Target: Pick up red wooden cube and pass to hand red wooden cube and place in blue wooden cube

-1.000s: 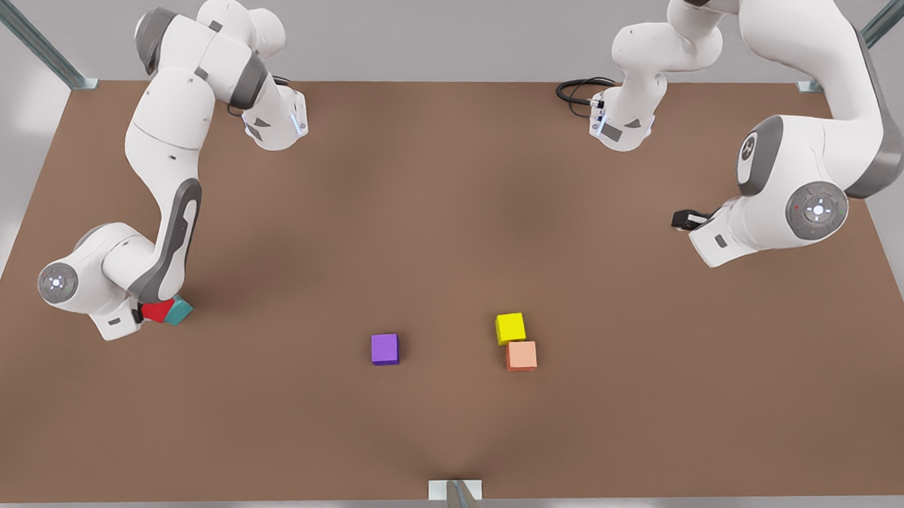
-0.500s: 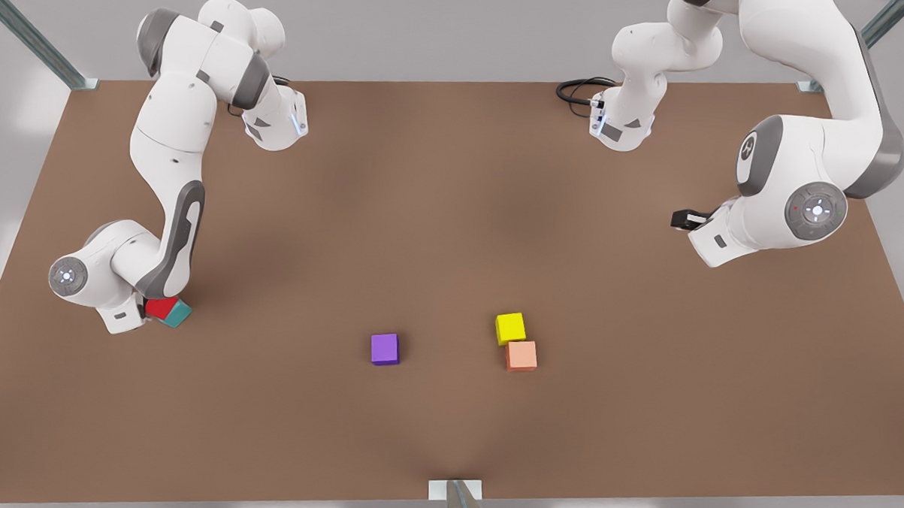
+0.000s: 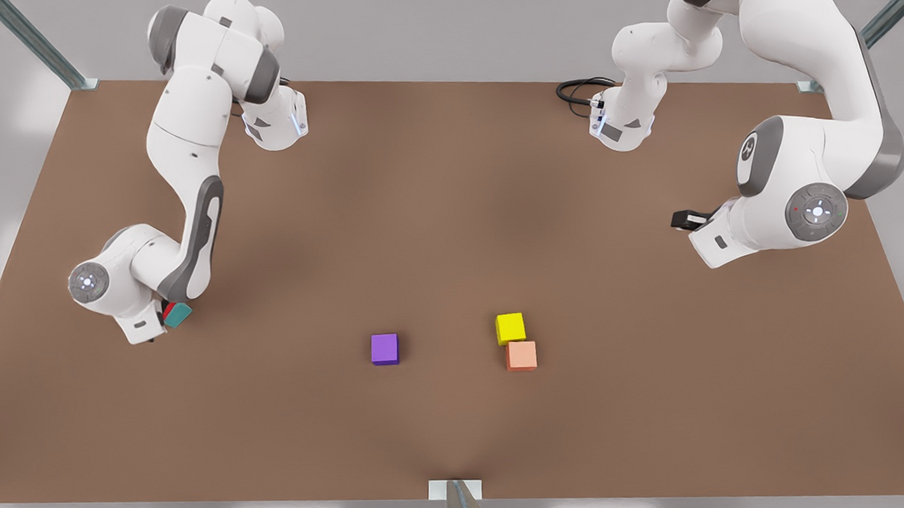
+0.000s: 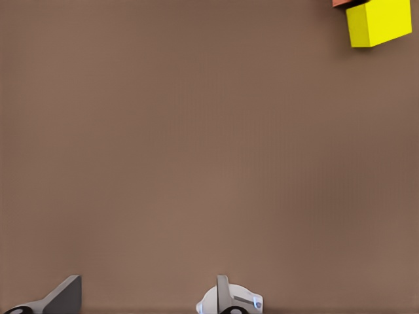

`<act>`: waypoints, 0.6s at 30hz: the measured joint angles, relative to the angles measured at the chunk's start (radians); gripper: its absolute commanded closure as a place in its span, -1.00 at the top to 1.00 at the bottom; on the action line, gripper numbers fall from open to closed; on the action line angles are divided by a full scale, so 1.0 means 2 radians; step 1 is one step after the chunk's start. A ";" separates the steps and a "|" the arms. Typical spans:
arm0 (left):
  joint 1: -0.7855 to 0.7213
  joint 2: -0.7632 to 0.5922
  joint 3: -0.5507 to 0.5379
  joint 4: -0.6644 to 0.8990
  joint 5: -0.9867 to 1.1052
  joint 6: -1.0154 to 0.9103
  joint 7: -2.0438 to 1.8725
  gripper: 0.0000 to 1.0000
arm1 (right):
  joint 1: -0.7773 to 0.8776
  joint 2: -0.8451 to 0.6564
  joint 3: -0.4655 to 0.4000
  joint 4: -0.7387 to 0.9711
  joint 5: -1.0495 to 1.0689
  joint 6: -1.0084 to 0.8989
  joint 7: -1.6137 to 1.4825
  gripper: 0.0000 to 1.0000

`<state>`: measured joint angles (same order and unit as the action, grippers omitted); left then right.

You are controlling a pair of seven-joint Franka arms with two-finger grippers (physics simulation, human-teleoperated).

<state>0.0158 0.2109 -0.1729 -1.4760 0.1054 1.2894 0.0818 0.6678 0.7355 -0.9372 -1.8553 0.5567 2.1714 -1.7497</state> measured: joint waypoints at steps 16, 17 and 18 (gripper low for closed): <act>-0.001 0.002 0.000 0.001 0.000 0.001 -0.002 1.00 | -0.197 -0.176 0.321 0.371 -0.160 -0.467 0.422 1.00; -0.001 0.002 0.000 0.001 0.000 0.001 -0.002 1.00 | -0.217 -0.199 0.343 0.349 -0.183 -0.475 0.450 1.00; -0.001 0.002 0.000 0.001 0.000 0.001 -0.003 1.00 | -0.230 -0.215 0.364 0.329 -0.211 -0.481 0.477 1.00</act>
<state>0.0139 0.2143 -0.1729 -1.4746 0.1056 1.2906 0.0766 0.2077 0.3052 -0.2083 -1.1968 0.1354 1.2103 -0.7954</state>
